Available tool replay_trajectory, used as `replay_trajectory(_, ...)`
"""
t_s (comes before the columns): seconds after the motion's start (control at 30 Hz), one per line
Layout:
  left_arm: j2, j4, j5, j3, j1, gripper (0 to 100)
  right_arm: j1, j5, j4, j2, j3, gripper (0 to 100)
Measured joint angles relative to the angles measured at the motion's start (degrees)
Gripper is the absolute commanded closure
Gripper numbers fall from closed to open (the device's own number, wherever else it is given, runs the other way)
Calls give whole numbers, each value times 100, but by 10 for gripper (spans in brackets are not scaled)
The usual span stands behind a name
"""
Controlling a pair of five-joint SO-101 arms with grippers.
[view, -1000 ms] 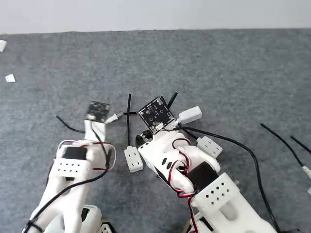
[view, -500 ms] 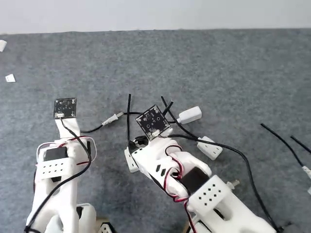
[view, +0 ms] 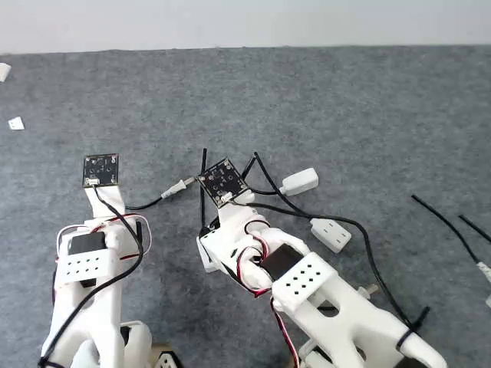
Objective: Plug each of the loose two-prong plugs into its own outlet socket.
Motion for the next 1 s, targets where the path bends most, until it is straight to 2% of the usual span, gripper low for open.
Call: replay_trajectory(1.0,0,0,0,0,0,987,0,44,-387,598,-176,991)
